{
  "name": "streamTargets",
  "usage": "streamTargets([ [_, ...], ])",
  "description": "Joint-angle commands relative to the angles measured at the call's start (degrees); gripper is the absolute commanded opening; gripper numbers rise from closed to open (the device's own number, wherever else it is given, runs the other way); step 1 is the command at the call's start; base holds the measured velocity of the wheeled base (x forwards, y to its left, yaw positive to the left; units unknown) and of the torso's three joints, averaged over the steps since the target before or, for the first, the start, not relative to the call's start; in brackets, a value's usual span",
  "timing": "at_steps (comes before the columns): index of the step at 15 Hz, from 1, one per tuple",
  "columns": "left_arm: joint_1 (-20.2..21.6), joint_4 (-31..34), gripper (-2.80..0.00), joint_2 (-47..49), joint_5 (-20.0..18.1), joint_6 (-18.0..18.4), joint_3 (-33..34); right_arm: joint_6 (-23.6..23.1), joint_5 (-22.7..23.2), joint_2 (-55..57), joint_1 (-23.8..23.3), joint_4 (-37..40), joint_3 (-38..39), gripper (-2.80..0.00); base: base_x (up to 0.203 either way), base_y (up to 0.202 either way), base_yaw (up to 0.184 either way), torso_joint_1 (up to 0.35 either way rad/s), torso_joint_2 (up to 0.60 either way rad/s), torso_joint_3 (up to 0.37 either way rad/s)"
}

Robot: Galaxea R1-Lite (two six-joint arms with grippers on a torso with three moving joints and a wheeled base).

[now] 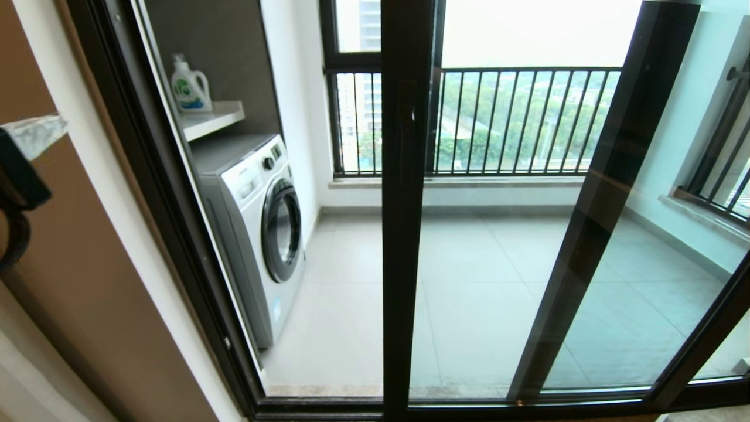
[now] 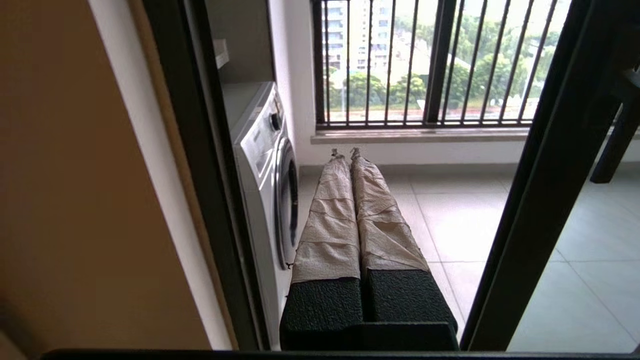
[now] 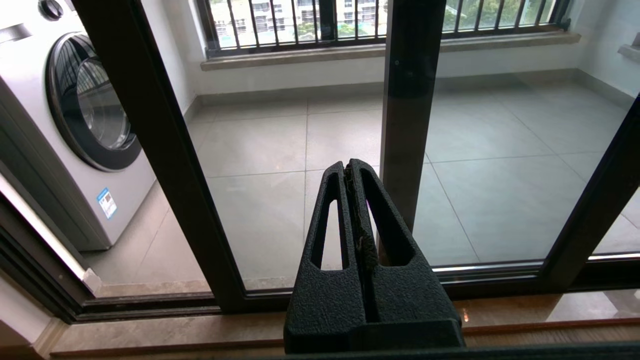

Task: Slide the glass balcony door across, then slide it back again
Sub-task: Open the slid door

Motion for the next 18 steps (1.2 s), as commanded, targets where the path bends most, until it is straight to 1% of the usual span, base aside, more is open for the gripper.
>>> streamTargets([
  [1,3.3,0.7,-2.8,-11.9,-0.1,0.0,5.4,0.0,0.0,0.1,0.0,0.0,0.7,-2.8,0.0,0.0,0.0,0.0,0.0,0.0],
  [3,5.6,2.5,-2.8,-18.3,-0.4,0.0,9.2,0.0,0.0,0.1,0.0,0.0,0.7,-2.8,0.0,0.0,0.0,0.0,0.0,0.0],
  [5,8.3,5.8,-2.8,-25.0,-1.0,-0.2,11.9,0.0,0.0,0.1,0.0,0.0,0.7,-2.8,0.0,0.0,0.0,0.0,0.0,0.0],
  [8,12.5,12.7,-2.8,-34.6,-3.0,-0.3,13.3,0.0,0.0,0.1,0.0,0.0,0.7,-2.8,0.0,0.0,0.0,0.0,0.0,0.0],
  [10,14.2,16.4,-2.8,-40.9,-5.6,-0.4,14.3,0.0,0.0,0.1,0.0,0.0,0.7,-2.8,0.0,0.0,0.0,0.0,0.0,0.0],
  [12,14.9,22.6,-2.8,-48.4,-9.3,-0.3,16.0,0.0,0.0,0.1,0.0,0.0,0.7,-2.8,0.0,0.0,0.0,0.0,0.0,0.0],
  [13,15.1,28.4,-2.8,-52.8,-11.6,-0.2,16.3,0.0,0.0,0.1,0.0,0.0,0.7,-2.8,0.0,0.0,0.0,0.0,0.0,0.0],
  [14,15.2,35.8,-2.8,-56.4,-13.8,-0.3,16.6,0.0,0.0,0.1,0.0,0.0,0.7,-2.8,0.0,0.0,0.0,0.0,0.0,0.0],
  [15,15.3,40.8,-2.8,-58.2,-15.2,-0.6,17.3,0.0,0.0,0.0,0.0,0.0,0.7,-2.8,0.0,0.0,0.0,0.0,0.0,0.0],
  [16,15.3,41.8,-2.8,-58.4,-16.2,-2.0,19.2,0.0,0.0,0.1,0.0,0.0,0.7,-2.8,0.0,0.0,0.0,0.0,0.0,0.0],
  [18,15.3,41.4,-2.8,-58.4,-16.5,-2.8,25.2,0.0,0.0,0.1,0.0,0.0,0.7,-2.8,0.0,0.0,0.0,0.0,0.0,0.0],
])
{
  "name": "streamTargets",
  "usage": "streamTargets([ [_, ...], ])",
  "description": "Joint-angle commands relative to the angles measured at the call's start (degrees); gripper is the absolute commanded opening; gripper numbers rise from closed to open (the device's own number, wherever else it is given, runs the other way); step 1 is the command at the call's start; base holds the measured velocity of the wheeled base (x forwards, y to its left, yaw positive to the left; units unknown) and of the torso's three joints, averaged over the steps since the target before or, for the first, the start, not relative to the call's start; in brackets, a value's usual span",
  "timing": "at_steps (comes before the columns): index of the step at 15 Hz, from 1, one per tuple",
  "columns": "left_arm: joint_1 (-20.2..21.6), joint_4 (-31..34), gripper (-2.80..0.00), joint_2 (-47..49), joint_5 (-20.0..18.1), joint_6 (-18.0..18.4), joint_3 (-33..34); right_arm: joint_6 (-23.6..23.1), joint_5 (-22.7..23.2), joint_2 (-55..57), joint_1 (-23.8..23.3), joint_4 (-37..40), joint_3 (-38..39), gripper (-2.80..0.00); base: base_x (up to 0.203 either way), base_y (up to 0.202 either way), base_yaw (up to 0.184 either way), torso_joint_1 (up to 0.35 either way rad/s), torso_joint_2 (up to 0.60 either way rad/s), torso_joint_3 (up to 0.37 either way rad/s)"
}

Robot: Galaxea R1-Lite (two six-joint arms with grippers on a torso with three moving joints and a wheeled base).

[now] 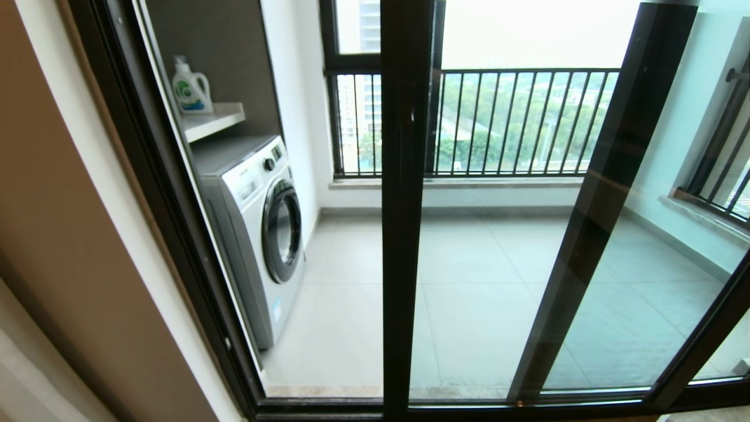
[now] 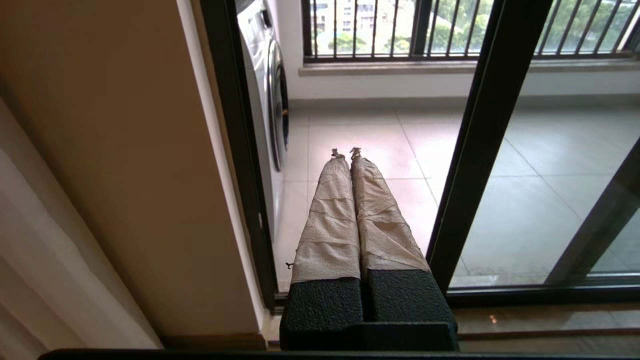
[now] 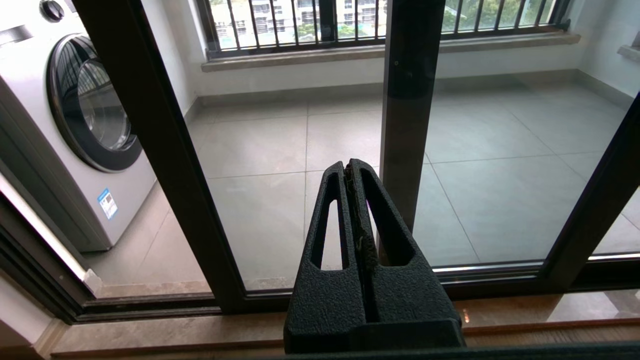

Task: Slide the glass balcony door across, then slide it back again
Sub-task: Open the slid door

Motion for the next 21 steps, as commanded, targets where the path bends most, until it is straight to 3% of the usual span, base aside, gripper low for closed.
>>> streamTargets([
  [1,0.0,-2.2,-2.8,-2.0,-0.1,-0.2,8.2,0.0,0.0,0.1,0.0,-0.1,0.7,-2.8,0.0,0.0,0.0,0.0,0.0,0.0],
  [5,0.0,-14.3,-2.8,-2.0,-0.8,0.9,22.0,0.0,0.0,0.1,0.0,-0.1,0.7,-2.8,0.0,0.0,0.0,0.0,0.0,0.0],
  [8,0.0,-15.3,-2.8,-2.0,-0.1,-3.8,22.1,0.0,0.0,0.1,0.0,-0.1,0.7,-2.8,0.0,0.0,0.0,0.0,0.0,0.0],
  [13,0.0,-15.4,-2.8,-2.0,0.7,-1.3,22.1,0.0,0.0,0.1,0.0,-0.1,0.7,-2.8,0.0,0.0,0.0,0.0,0.0,0.0],
  [16,0.0,-14.5,-2.8,-2.0,5.0,-6.7,22.0,0.0,0.0,0.1,0.0,0.0,0.7,-2.8,0.0,0.0,0.0,0.0,0.0,0.0],
  [21,0.0,-14.7,-2.8,-2.0,1.3,5.6,23.5,0.0,0.0,0.1,0.0,-0.1,0.7,-2.8,0.0,0.0,0.0,0.0,0.0,0.0],
])
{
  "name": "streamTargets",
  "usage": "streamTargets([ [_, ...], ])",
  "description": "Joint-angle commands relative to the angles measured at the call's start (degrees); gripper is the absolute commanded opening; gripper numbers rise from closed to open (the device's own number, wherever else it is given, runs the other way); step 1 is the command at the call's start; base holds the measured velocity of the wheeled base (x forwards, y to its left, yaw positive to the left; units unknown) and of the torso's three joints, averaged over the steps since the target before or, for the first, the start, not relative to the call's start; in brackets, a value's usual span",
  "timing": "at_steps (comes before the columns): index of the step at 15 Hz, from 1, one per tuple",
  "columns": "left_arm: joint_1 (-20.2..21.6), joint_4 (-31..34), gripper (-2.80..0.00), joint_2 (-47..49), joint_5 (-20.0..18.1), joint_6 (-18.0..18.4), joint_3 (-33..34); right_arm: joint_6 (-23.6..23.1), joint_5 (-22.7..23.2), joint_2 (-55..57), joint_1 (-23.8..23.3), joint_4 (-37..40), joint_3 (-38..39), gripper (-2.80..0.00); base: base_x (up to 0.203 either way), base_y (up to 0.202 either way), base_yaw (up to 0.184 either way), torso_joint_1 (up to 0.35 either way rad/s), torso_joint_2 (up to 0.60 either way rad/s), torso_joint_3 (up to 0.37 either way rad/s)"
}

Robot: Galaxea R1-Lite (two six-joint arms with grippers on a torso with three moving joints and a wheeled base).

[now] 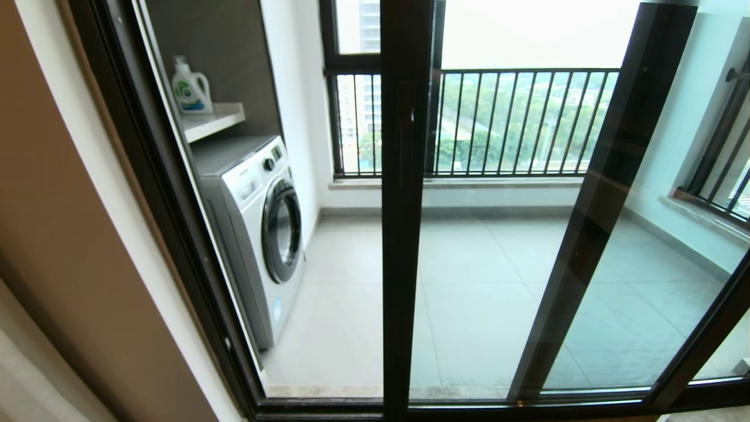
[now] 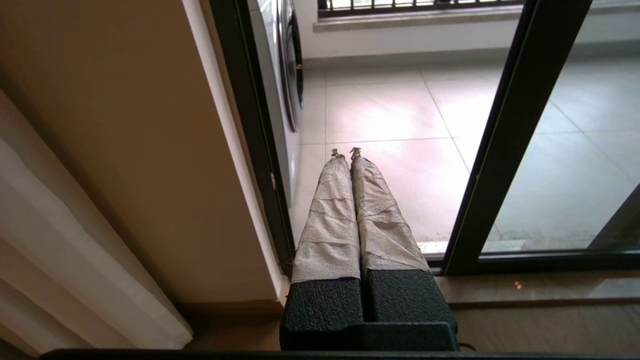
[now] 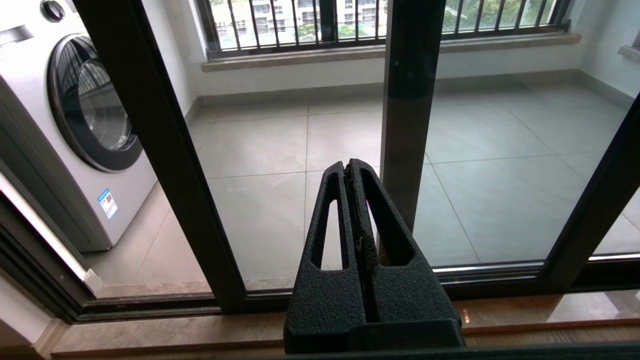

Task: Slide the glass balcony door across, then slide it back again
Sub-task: Open the slid door

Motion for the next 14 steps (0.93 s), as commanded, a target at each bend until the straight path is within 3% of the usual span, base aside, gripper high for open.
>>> streamTargets([
  [1,0.0,-0.1,-2.8,0.1,-0.9,3.8,1.3,0.0,0.0,0.1,0.0,0.0,0.7,-2.8,0.0,0.0,0.0,0.0,0.0,0.0],
  [3,0.0,-0.2,-2.8,0.1,-0.4,2.3,1.3,0.0,0.0,0.1,0.0,0.0,0.7,-2.8,0.0,0.0,0.0,0.0,0.0,0.0],
  [5,0.0,-0.2,-2.8,0.1,1.0,-3.5,1.2,0.0,0.0,0.0,0.0,0.0,0.7,-2.8,0.0,0.0,0.0,0.0,0.0,0.0],
  [14,0.0,-0.2,-2.8,0.1,1.5,-3.6,1.2,-0.3,0.0,0.0,0.0,-0.1,0.7,-2.8,0.0,0.0,0.0,0.0,0.0,0.0],
])
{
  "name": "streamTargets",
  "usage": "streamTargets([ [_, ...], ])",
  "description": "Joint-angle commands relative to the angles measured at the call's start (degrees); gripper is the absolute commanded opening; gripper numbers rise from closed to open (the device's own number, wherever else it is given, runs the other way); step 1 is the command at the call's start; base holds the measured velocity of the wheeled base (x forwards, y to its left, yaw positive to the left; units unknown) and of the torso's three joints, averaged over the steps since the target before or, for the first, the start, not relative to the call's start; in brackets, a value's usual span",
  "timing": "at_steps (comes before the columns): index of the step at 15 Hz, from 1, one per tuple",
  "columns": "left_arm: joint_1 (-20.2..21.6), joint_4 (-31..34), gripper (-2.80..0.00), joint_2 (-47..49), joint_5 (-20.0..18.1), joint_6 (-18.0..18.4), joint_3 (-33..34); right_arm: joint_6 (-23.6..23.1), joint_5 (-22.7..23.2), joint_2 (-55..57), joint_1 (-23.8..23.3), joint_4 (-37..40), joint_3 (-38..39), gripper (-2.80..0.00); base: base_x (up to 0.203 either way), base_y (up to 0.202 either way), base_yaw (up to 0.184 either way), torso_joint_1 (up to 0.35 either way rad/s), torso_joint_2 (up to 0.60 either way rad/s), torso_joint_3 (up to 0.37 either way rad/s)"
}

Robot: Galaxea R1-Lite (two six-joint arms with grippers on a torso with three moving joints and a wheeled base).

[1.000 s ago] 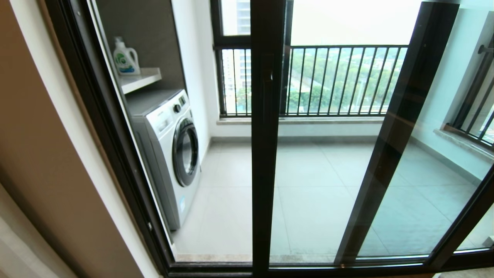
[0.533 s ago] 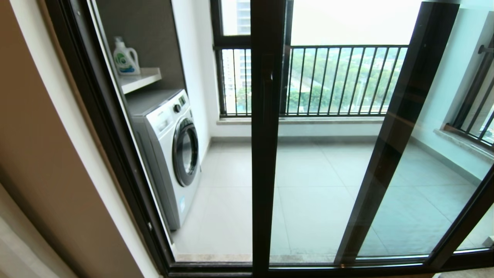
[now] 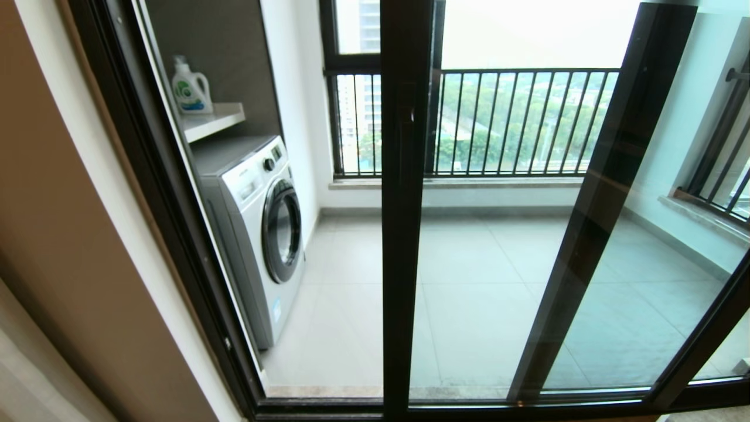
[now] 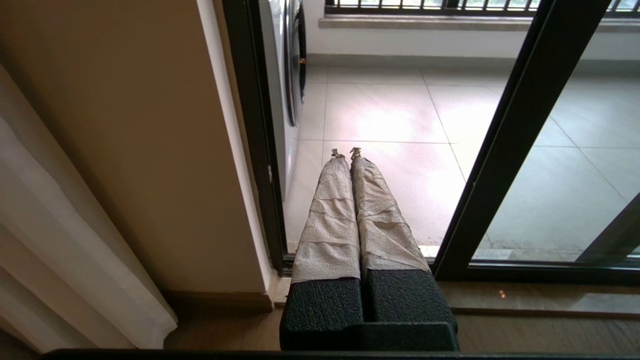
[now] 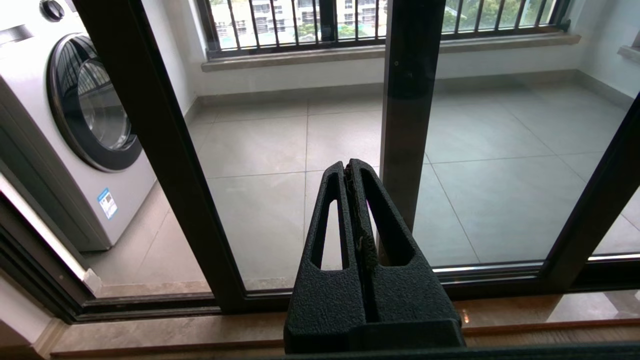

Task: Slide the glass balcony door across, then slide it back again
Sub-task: Open the slid door

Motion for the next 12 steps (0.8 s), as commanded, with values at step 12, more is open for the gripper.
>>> streamTargets([
  [12,0.0,0.1,-2.8,0.1,0.0,0.0,0.0,2.6,12.9,31.3,1.0,1.0,-29.8,-2.8,0.0,0.0,0.0,0.0,0.0,0.0],
])
